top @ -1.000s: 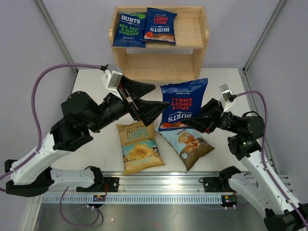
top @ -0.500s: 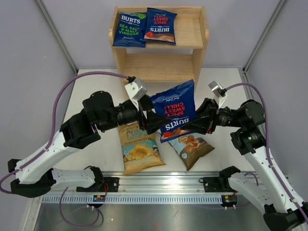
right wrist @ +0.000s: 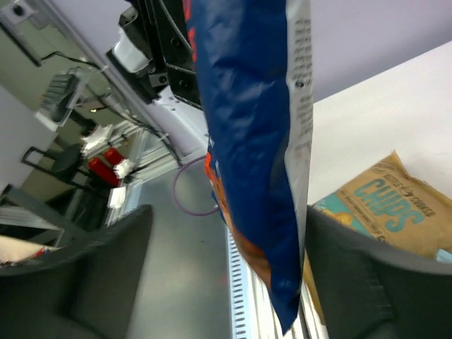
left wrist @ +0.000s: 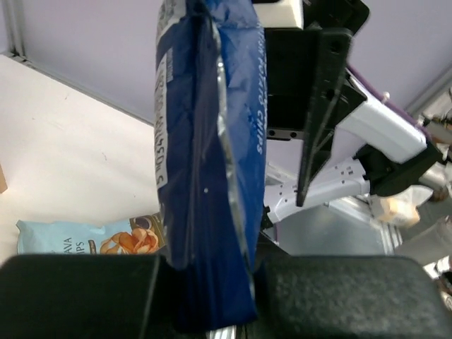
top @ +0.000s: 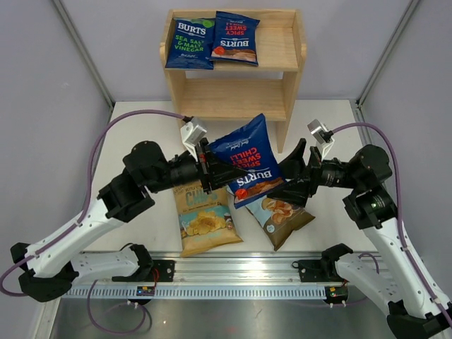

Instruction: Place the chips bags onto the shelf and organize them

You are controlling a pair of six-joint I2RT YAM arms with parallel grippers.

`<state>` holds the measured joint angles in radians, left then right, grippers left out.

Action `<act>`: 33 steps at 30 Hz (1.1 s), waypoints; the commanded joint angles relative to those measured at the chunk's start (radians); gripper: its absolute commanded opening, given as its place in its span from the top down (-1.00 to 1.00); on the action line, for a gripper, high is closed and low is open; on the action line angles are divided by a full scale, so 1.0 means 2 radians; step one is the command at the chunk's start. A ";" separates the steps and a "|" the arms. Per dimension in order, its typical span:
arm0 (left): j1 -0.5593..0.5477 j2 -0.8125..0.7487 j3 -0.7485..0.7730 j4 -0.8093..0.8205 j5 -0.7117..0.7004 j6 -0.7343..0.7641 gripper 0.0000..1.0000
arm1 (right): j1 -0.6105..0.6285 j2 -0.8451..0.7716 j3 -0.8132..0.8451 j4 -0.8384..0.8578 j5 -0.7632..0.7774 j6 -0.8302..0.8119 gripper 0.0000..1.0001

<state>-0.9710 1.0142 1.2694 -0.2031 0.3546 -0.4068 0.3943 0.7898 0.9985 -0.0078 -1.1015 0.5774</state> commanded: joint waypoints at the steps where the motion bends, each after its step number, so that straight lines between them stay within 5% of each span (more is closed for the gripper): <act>1: 0.021 -0.036 -0.036 0.099 -0.022 -0.079 0.77 | 0.003 -0.014 0.022 -0.034 0.060 -0.025 -0.98; 6: 0.052 -0.078 -0.089 0.141 -0.097 -0.150 0.78 | 0.002 -0.038 0.006 -0.071 0.205 0.047 -0.99; 10: 0.055 -0.100 -0.142 0.227 -0.146 -0.197 0.81 | 0.003 -0.054 -0.088 0.159 0.206 0.190 -0.99; 14: 0.055 -0.120 -0.231 0.356 -0.218 -0.266 0.80 | 0.007 -0.043 -0.143 0.295 0.250 0.337 -0.97; 24: 0.055 -0.093 -0.300 0.529 -0.246 -0.331 0.81 | 0.108 0.018 -0.123 0.292 0.370 0.299 -0.82; 33: 0.055 -0.077 -0.293 0.494 -0.236 -0.353 0.83 | 0.130 0.058 -0.109 0.347 0.374 0.288 -0.73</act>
<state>-0.8627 0.8547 0.6636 0.7502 -0.0917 -1.0897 0.6281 0.9051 0.7197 0.5770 -0.3752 1.1675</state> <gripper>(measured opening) 0.095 0.871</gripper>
